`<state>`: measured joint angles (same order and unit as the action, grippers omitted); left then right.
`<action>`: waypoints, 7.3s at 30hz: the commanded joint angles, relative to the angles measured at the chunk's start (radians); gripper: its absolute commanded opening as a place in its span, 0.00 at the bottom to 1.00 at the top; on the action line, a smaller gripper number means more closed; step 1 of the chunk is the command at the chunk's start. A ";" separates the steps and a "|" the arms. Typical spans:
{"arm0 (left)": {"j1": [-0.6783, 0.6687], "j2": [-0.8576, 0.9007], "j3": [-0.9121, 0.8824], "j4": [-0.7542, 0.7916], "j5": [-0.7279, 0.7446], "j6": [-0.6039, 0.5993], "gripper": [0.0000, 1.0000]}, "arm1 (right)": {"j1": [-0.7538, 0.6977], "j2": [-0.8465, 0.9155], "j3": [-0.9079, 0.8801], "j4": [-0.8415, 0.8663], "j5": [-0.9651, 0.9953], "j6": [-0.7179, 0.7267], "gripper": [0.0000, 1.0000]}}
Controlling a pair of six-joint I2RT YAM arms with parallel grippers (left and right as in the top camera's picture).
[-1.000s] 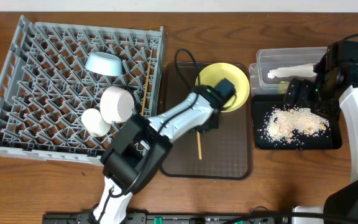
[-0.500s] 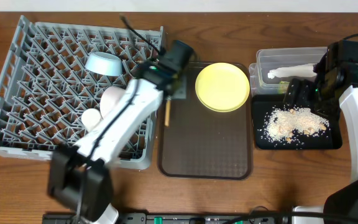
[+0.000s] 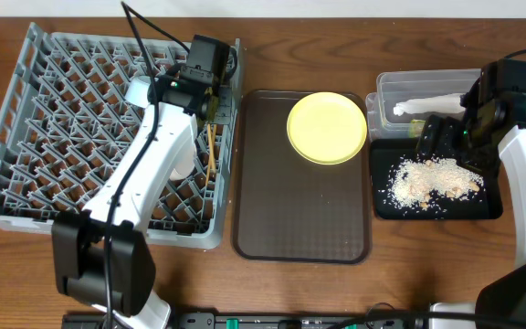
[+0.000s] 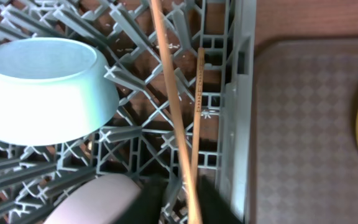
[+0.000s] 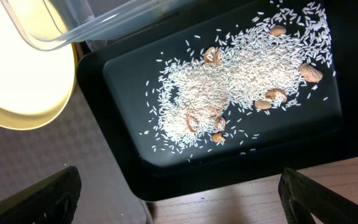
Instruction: Sort waste into correct bins and load items into the dishwasher
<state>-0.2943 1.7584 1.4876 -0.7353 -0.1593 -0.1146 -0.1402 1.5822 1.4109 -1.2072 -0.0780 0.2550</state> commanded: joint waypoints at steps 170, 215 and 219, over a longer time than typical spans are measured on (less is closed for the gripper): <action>0.309 -1.249 -0.666 -0.120 0.281 0.050 0.87 | 0.063 -0.974 -0.608 0.455 -0.027 -0.204 0.99; 0.309 -1.316 -0.666 -0.146 0.281 0.050 0.88 | 0.137 -1.541 -1.082 0.832 -0.105 -0.390 0.99; 0.309 -1.316 -0.666 -0.146 0.281 0.050 0.88 | 0.137 -1.577 -1.188 1.030 -0.087 -0.395 0.99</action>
<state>0.0166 0.4431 0.8265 -0.8833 0.1246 -0.0769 -0.0185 0.0216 0.2867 -0.2707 -0.1802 -0.1005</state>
